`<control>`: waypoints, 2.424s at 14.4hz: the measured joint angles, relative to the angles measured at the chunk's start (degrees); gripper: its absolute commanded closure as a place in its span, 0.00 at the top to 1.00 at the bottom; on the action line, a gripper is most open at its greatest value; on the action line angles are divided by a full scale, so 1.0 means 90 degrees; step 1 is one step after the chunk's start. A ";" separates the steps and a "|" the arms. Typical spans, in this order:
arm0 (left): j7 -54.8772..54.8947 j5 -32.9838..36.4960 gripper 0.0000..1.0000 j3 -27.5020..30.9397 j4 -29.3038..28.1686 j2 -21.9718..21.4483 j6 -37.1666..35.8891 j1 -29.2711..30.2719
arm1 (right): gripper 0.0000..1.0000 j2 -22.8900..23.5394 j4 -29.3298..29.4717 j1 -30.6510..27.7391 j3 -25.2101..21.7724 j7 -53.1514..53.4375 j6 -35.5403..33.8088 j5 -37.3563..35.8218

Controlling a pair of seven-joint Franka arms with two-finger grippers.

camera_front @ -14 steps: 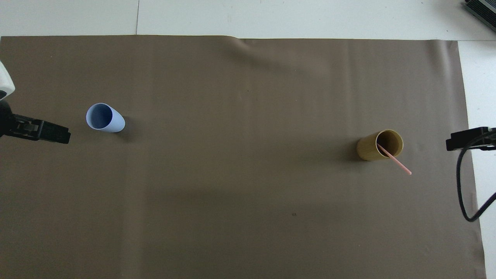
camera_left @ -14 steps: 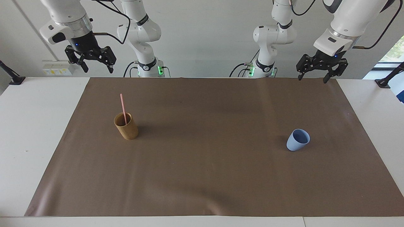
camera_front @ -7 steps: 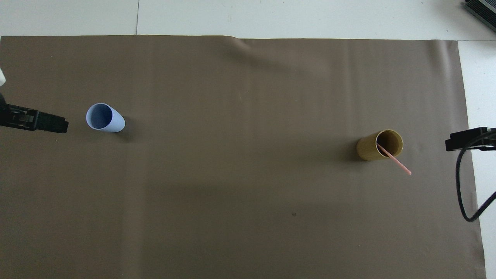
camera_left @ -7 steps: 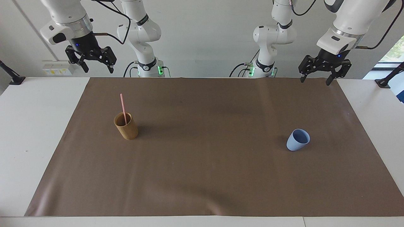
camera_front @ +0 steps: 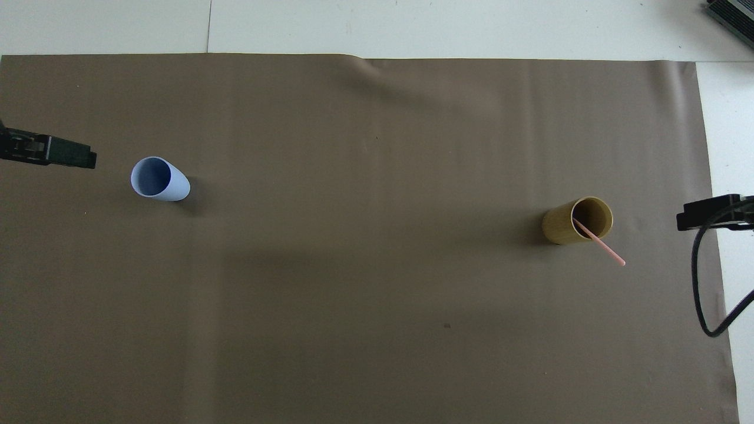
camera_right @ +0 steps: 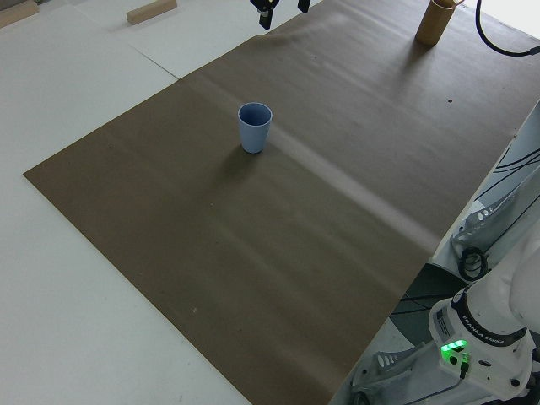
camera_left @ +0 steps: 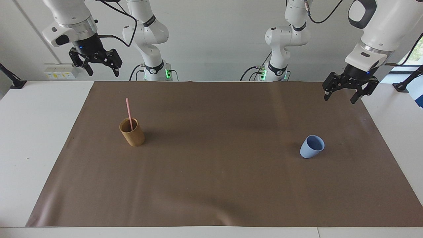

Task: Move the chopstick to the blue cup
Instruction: 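Move the left gripper down onto the rim of the blue cup, then close the left gripper on the blue cup rim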

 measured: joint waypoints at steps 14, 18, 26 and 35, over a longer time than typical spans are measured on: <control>0.0619 -0.0017 1.00 -0.0001 -0.1011 0.1597 0.2015 0.0415 | 1.00 -0.0045 -0.0057 -0.0003 -0.0001 0.0030 0.0000 0.0000; 0.0672 -0.0018 1.00 -0.0004 -0.1353 0.1682 0.2245 0.0443 | 1.00 -0.0049 -0.0058 -0.0003 -0.0001 0.0030 0.0000 0.0000; 0.0670 -0.0028 0.00 -0.0048 -0.1875 0.1689 0.2724 0.0443 | 1.00 -0.0055 -0.0064 0.0017 0.0011 0.0030 -0.0001 0.0025; 0.0043 -0.0103 0.00 -0.0176 -0.1675 0.1666 0.2625 0.0056 | 1.00 -0.0057 -0.0069 0.0013 0.0036 0.0031 -0.0001 0.0025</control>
